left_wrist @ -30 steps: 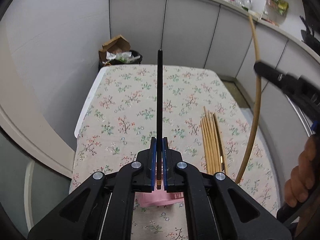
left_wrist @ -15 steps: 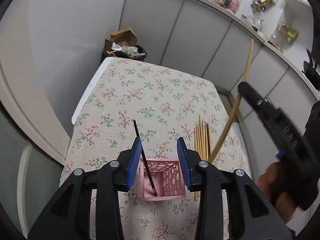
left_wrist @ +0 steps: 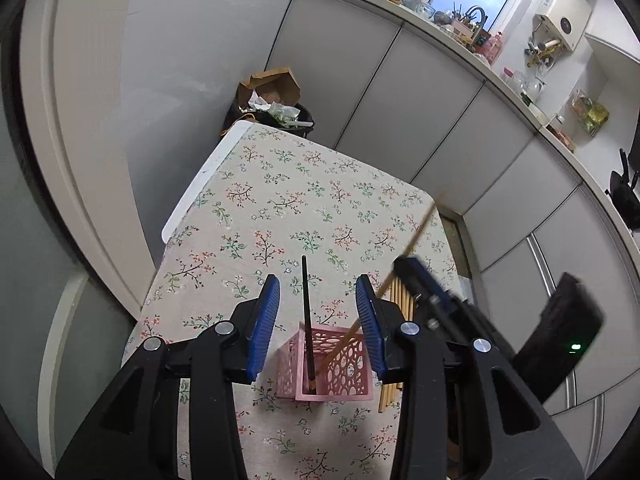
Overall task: Organize utensils
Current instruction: 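Open the right tool to drop the chopstick into the pink holder, then grasp one wooden chopstick from the bundle with the left tool, then grasp another wooden chopstick from the bundle with the right tool, then release the chopstick into the pink holder with the left tool while the right tool does too, then grasp another wooden chopstick from the bundle with the left tool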
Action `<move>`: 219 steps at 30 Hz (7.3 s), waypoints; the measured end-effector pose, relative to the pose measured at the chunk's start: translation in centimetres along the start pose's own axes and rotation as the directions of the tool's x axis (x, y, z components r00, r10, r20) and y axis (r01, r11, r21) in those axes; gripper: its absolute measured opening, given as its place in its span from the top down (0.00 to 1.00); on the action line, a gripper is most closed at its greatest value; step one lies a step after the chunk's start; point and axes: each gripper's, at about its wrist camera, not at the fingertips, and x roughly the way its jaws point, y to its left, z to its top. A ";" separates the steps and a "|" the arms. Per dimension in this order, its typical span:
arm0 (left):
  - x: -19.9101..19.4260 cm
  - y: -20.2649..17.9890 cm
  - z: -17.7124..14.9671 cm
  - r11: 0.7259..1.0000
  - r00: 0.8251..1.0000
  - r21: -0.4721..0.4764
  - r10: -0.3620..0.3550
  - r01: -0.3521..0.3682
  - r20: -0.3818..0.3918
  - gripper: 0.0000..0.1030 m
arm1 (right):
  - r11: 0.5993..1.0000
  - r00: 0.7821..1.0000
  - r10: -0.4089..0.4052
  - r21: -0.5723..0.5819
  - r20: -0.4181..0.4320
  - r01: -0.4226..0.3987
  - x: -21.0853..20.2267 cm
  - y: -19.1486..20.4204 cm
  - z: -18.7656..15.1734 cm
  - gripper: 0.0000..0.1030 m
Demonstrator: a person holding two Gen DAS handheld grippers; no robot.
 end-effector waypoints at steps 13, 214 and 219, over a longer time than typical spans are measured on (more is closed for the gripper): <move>-2.3 -6.7 -1.9 0.979 0.994 0.173 -0.110 0.106 0.016 0.60 | 0.957 0.990 -0.071 0.288 0.119 0.034 -10.3 -11.9 5.1 0.55; 27.5 -17.2 -8.7 0.938 0.902 0.345 0.160 -0.012 -0.402 0.90 | 0.712 0.921 -0.080 0.624 -0.381 0.320 -6.7 -30.1 -2.5 0.72; 29.0 -16.9 -8.8 0.928 0.887 0.370 0.204 -0.040 -0.415 0.86 | 0.716 0.923 -0.078 0.623 -0.376 0.314 -6.6 -30.1 -2.3 0.72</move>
